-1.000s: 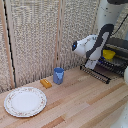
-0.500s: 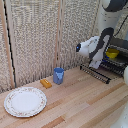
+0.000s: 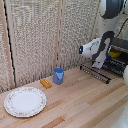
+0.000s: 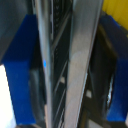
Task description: Please reach out your grabber to the yellow dish. Tenderly grip the yellow dish using your grabber. Set the yellow dish on the baking sheet. Posit your grabber on the rim of the baking sheet carrying the yellow dish. Mindfully slide the baking sheet with the yellow dish into the oven. Let go of your grabber's hold on the baking sheet's edge when it is entirely in the oven.
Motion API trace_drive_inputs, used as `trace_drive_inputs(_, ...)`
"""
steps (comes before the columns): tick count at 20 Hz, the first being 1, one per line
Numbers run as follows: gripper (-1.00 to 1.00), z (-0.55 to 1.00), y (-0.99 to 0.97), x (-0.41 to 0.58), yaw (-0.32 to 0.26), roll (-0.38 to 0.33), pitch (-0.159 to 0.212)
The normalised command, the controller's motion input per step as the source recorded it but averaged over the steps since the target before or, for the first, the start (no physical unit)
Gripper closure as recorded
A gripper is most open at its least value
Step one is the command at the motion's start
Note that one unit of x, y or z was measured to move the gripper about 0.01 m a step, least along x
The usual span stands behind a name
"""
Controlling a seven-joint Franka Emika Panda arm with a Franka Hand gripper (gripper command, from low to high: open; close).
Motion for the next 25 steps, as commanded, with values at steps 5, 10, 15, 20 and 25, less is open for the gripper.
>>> trace_drive_inputs(5,1.00,0.13,-0.59,0.000,0.044,-0.044,-0.017)
trace_drive_inputs(10,-1.00,0.05,0.11,0.009,0.000,-0.003,0.000)
trace_drive_inputs(15,-1.00,0.25,0.36,0.106,-0.045,0.021,0.018)
trace_drive_inputs(20,-1.00,0.55,0.28,0.265,-0.125,0.083,0.022)
trace_drive_inputs(25,-1.00,0.46,0.40,0.267,-0.143,0.191,0.000)
